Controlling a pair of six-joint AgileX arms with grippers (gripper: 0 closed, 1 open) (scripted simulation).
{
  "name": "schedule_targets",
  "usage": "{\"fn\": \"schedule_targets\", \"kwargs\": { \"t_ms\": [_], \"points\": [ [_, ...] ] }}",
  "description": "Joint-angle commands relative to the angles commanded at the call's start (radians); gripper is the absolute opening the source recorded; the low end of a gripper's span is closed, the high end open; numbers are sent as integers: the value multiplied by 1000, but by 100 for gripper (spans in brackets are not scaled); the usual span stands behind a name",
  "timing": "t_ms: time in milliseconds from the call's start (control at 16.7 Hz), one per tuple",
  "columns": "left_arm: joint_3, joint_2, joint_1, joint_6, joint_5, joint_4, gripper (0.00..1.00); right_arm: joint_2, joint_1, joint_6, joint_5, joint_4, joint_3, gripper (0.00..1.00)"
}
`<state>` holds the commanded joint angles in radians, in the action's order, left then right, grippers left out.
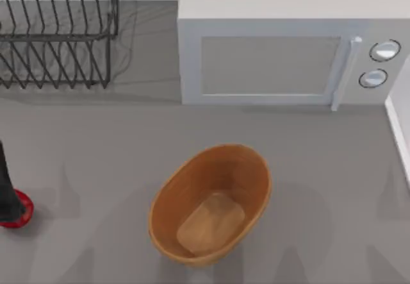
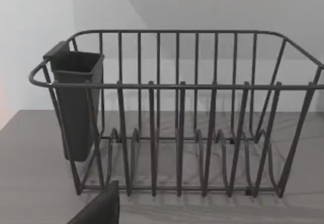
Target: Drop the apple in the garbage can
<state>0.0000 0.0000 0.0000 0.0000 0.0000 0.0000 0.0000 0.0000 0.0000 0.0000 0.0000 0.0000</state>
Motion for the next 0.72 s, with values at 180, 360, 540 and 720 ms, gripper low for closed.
{"fn": "schedule_targets", "kwargs": {
  "t_ms": [180, 360, 540, 720],
  "points": [
    [10, 12, 1, 4, 0, -9, 100, 0, 0, 0, 0, 0, 0, 100],
    [87, 108, 7, 34, 3, -78, 100, 0, 0, 0, 0, 0, 0, 100],
    [214, 298, 13, 84, 10, -199, 100, 0, 0, 0, 0, 0, 0, 100],
    [364, 563, 21, 145, 20, -355, 100, 0, 0, 0, 0, 0, 0, 100]
  ]
}}
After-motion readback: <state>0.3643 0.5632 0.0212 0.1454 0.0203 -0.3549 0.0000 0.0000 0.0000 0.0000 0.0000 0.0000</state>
